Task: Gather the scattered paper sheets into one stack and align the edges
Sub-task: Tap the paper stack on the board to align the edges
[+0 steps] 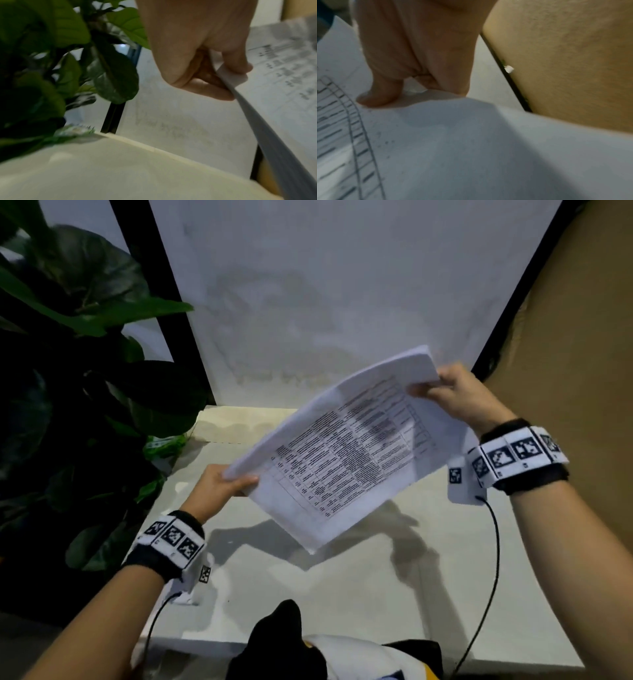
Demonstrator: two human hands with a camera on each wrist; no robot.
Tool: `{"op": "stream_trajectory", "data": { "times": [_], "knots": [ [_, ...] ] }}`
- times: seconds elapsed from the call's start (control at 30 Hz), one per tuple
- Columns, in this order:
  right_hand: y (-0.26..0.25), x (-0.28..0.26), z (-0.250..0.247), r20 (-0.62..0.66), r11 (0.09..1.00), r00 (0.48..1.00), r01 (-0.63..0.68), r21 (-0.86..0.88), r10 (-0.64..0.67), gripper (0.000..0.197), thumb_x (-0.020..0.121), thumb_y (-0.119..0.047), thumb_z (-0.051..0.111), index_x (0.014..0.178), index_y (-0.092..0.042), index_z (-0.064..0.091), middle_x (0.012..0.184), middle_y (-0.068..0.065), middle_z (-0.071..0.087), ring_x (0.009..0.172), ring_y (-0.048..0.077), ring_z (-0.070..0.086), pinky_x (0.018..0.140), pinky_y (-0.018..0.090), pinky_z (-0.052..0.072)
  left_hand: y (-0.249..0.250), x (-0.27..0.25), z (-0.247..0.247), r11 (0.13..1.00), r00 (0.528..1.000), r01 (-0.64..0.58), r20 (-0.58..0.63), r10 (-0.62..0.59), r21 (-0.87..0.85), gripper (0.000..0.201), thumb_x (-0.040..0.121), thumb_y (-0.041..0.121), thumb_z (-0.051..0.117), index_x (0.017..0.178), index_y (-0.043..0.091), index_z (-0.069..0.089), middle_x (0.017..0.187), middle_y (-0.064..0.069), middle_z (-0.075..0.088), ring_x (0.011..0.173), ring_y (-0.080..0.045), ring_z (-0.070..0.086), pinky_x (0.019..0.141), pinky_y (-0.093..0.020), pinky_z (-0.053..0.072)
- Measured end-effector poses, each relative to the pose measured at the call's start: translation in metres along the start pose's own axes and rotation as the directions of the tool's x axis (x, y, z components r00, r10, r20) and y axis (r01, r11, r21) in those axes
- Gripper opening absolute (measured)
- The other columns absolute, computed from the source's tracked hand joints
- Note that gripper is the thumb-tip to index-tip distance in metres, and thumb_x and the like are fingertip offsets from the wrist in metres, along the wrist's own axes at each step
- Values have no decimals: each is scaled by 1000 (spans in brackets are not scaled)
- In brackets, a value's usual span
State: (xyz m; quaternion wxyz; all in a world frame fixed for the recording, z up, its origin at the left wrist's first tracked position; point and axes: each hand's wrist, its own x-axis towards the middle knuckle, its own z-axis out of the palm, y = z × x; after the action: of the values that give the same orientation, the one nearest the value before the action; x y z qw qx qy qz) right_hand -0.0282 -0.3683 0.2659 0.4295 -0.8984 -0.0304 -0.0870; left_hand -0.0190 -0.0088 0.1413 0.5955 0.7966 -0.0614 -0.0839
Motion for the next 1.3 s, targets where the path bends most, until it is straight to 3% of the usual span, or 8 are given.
{"op": "stream_trajectory", "data": {
  "times": [0.2, 0.37, 0.53, 0.73, 0.87, 1.0, 1.17, 1.3],
  "knots": [
    [59, -31, 37, -72, 876, 961, -210, 435, 266, 13, 86, -3, 55, 93, -8, 64, 58, -19, 69, 54, -5, 63, 55, 12, 50, 19, 6, 15, 894, 1000, -19, 11, 27, -448, 36, 59, 11, 77, 91, 21, 65, 85, 8, 74, 82, -8, 69, 68, -24, 57],
    [74, -50, 77, -140, 821, 931, -217, 528, 336, 21, 88, -10, 55, 107, -4, 61, 68, -19, 72, 66, -3, 67, 60, 11, 52, 27, 9, 52, 973, 966, -101, -253, 46, -208, 9, 80, 13, 65, 77, 22, 63, 73, 8, 68, 59, 8, 62, 75, -34, 53],
    [88, -67, 102, -189, 809, 903, -233, 540, 386, 19, 84, -3, 60, 102, -6, 60, 87, -3, 65, 66, -8, 63, 58, 8, 49, 23, -1, 69, 967, 945, -78, -328, -5, -241, 10, 83, 7, 60, 77, 15, 58, 78, 10, 57, 55, 10, 60, 56, -12, 51],
    [126, -89, 147, -2, 739, 823, -509, 442, 568, 12, 84, -7, 60, 94, -2, 62, 98, 16, 64, 99, 35, 61, 87, 48, 51, -17, -15, 83, 934, 906, 165, -325, -271, -318, 20, 85, 12, 59, 101, 10, 47, 94, -4, 55, 89, -24, 58, 55, -16, 48],
    [113, -78, 142, -79, 763, 837, -449, 466, 541, 19, 87, -10, 56, 92, 7, 62, 91, 14, 64, 83, 20, 56, 74, 35, 47, -9, -11, 83, 939, 917, 144, -313, -245, -313, 19, 86, 13, 58, 101, 3, 56, 83, -6, 59, 70, -18, 56, 47, -14, 48],
    [106, -70, 126, -76, 794, 880, -381, 474, 468, 9, 88, -9, 55, 92, -6, 62, 92, 9, 64, 80, 19, 59, 73, 29, 49, -11, -4, 69, 925, 893, 145, -357, -276, -352, 25, 82, 14, 63, 100, 4, 48, 89, -6, 56, 82, -23, 56, 64, -25, 46],
    [119, -71, 133, -39, 746, 833, -473, 468, 552, 27, 81, -7, 65, 107, -1, 61, 103, 14, 64, 97, 26, 59, 81, 35, 50, -14, -16, 74, 887, 883, 189, -324, -341, -420, 33, 82, 8, 62, 101, 10, 35, 78, 5, 45, 69, -8, 47, 40, -5, 42],
    [113, -68, 131, -27, 735, 834, -470, 488, 551, 30, 78, -7, 68, 108, -2, 63, 102, 11, 66, 93, 24, 62, 76, 25, 53, -17, -15, 75, 853, 876, 200, -301, -376, -481, 34, 82, 9, 62, 102, 9, 34, 80, 4, 46, 69, -5, 47, 38, -4, 41]
  ]
}}
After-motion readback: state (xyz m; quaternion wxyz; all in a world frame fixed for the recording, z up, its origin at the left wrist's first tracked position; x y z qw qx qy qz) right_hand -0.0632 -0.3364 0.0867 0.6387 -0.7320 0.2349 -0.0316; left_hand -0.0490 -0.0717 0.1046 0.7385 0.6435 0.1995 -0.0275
